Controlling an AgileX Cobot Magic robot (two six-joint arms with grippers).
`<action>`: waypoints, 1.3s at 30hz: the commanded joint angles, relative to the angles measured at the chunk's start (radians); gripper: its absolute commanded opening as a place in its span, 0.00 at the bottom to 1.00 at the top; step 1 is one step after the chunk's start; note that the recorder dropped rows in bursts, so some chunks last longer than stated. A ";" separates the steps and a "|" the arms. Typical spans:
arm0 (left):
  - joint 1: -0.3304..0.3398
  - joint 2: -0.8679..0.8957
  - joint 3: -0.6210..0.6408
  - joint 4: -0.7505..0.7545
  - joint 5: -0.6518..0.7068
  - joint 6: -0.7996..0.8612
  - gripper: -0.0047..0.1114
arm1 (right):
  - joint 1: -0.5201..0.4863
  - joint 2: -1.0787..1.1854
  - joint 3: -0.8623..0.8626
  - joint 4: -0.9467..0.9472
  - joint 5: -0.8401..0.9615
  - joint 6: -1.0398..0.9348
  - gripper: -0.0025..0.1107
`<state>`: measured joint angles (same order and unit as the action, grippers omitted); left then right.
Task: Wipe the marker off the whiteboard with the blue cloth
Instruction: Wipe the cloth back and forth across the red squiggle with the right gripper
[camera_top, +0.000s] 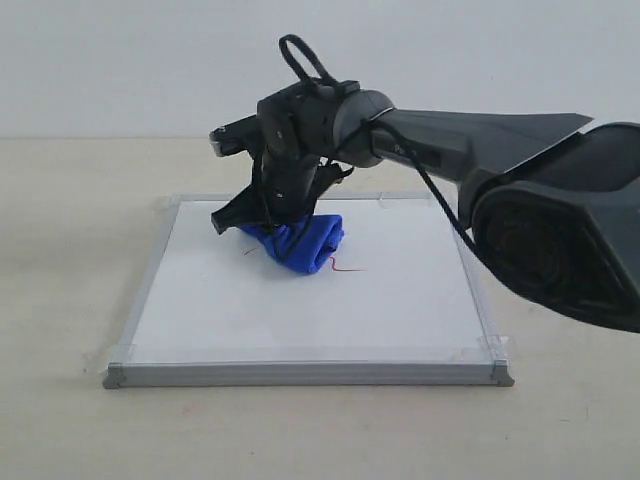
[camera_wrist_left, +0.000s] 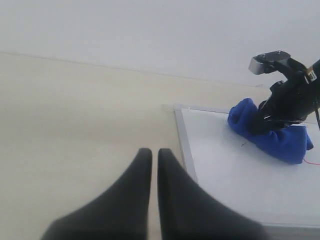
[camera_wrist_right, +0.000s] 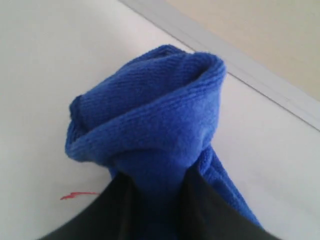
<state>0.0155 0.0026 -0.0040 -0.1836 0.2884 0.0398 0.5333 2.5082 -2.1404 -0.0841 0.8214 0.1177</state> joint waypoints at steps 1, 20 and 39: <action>0.003 -0.003 0.004 0.003 0.001 0.006 0.08 | 0.010 0.018 0.011 0.332 -0.063 -0.224 0.02; 0.003 -0.003 0.004 0.003 0.001 0.006 0.08 | -0.085 0.037 0.009 -0.163 0.105 0.090 0.02; 0.003 -0.003 0.004 0.003 0.001 0.006 0.08 | 0.119 0.039 0.009 -0.065 -0.091 -0.178 0.02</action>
<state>0.0155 0.0026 -0.0040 -0.1836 0.2884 0.0398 0.6705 2.5204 -2.1507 0.0651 0.7483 -0.3536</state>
